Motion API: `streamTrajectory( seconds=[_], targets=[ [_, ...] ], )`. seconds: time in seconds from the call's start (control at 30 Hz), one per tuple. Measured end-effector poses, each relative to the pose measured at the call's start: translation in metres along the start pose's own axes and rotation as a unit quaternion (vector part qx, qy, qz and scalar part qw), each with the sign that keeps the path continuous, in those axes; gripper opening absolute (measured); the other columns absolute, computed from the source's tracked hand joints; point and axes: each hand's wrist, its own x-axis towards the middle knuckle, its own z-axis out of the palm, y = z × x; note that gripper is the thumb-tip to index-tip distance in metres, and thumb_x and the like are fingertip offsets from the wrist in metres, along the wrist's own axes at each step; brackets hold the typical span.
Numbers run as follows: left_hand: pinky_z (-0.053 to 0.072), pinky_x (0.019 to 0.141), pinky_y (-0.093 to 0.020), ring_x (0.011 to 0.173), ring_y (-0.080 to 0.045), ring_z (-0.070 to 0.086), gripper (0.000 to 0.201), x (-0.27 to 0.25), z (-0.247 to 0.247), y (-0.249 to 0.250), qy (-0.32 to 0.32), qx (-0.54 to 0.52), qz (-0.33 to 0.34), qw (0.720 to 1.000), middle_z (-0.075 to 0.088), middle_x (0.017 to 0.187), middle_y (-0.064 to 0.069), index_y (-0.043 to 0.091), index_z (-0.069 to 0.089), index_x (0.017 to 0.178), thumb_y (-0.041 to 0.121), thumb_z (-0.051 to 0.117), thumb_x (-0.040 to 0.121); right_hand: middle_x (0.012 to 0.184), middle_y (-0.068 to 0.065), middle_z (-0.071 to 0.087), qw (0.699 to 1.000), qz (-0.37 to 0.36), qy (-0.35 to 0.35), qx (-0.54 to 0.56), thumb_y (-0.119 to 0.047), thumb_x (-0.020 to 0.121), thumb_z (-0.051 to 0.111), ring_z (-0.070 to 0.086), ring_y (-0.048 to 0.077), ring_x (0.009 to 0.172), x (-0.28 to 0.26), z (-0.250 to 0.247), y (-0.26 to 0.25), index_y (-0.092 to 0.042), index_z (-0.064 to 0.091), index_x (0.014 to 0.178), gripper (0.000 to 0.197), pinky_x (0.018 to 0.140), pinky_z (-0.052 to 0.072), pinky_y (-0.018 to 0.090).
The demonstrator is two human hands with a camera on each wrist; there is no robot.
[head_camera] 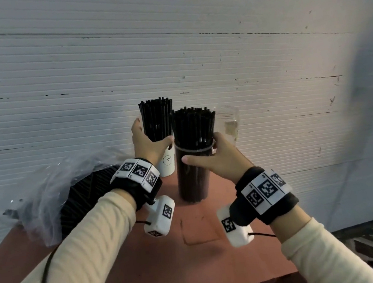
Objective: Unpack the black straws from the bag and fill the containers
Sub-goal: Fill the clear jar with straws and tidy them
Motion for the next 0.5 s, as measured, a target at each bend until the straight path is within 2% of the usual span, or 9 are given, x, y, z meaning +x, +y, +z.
streamTrajectory(
  seconds=[0.03, 0.1, 0.2, 0.27, 0.37, 0.43, 0.5],
  targets=[
    [0.033, 0.11, -0.031, 0.135, -0.018, 0.038, 0.101, 0.006, 0.003, -0.005, 0.001, 0.009, -0.01, 1.0, 0.035, 0.147, -0.004, 0.013, 0.017, 0.151, 0.009, 0.08, 0.073, 0.115, -0.01, 0.061, 1.0, 0.0, 0.023, 0.01, -0.045, 0.063, 0.086, 0.059, 0.006, 0.107, 0.006, 0.002, 0.005, -0.017, 0.049, 0.123, 0.075, 0.086, 0.049, 0.021],
    [0.036, 0.111, -0.034, 0.132, -0.023, 0.045, 0.103, 0.015, 0.01, -0.015, 0.005, 0.022, -0.016, 1.0, 0.043, 0.145, -0.008, 0.011, 0.021, 0.149, 0.011, 0.084, 0.068, 0.116, -0.007, 0.061, 0.997, 0.005, 0.072, 0.027, -0.038, 0.064, 0.086, 0.059, 0.009, 0.108, 0.019, 0.005, 0.012, -0.013, 0.047, 0.126, 0.078, 0.089, 0.049, 0.025],
    [0.039, 0.109, -0.036, 0.127, -0.023, 0.049, 0.101, 0.02, 0.019, -0.027, 0.019, 0.032, -0.01, 0.999, 0.049, 0.139, -0.009, 0.011, 0.025, 0.145, 0.016, 0.087, 0.065, 0.116, -0.006, 0.052, 0.993, 0.015, 0.114, 0.023, -0.023, 0.073, 0.083, 0.05, 0.007, 0.106, 0.041, 0.01, 0.013, -0.007, 0.038, 0.133, 0.077, 0.081, 0.038, 0.014],
    [0.041, 0.108, -0.037, 0.124, -0.023, 0.052, 0.097, 0.023, 0.023, -0.035, 0.04, 0.032, -0.019, 0.999, 0.051, 0.136, -0.01, 0.009, 0.028, 0.144, 0.017, 0.086, 0.066, 0.119, -0.002, 0.053, 0.991, 0.029, 0.127, 0.021, -0.022, 0.075, 0.081, 0.051, 0.011, 0.109, 0.057, 0.016, 0.013, -0.007, 0.035, 0.134, 0.077, 0.082, 0.037, 0.016],
    [0.051, 0.092, -0.033, 0.108, -0.024, 0.063, 0.075, 0.031, 0.026, -0.043, 0.055, 0.044, -0.038, 0.997, 0.064, 0.118, -0.009, 0.005, 0.048, 0.128, 0.02, 0.086, 0.065, 0.129, 0.008, 0.055, 0.99, 0.049, 0.131, 0.026, -0.024, 0.075, 0.08, 0.055, 0.024, 0.118, 0.082, 0.029, 0.017, -0.007, 0.033, 0.136, 0.079, 0.092, 0.044, 0.028],
    [0.052, 0.082, -0.029, 0.097, -0.024, 0.067, 0.06, 0.034, 0.028, -0.046, 0.053, 0.052, -0.048, 0.996, 0.068, 0.107, -0.008, 0.005, 0.057, 0.117, 0.02, 0.084, 0.066, 0.13, 0.008, 0.056, 0.99, 0.058, 0.128, 0.025, -0.026, 0.075, 0.079, 0.056, 0.025, 0.118, 0.097, 0.036, 0.019, -0.009, 0.032, 0.136, 0.079, 0.091, 0.044, 0.029],
    [0.052, 0.078, -0.028, 0.094, -0.024, 0.068, 0.055, 0.037, 0.031, -0.046, 0.053, 0.051, -0.057, 0.996, 0.069, 0.105, -0.008, 0.005, 0.059, 0.116, 0.017, 0.082, 0.067, 0.129, 0.008, 0.057, 0.99, 0.058, 0.128, 0.024, -0.027, 0.076, 0.079, 0.057, 0.026, 0.116, 0.108, 0.041, 0.019, -0.01, 0.032, 0.138, 0.079, 0.087, 0.045, 0.028]
  ],
)
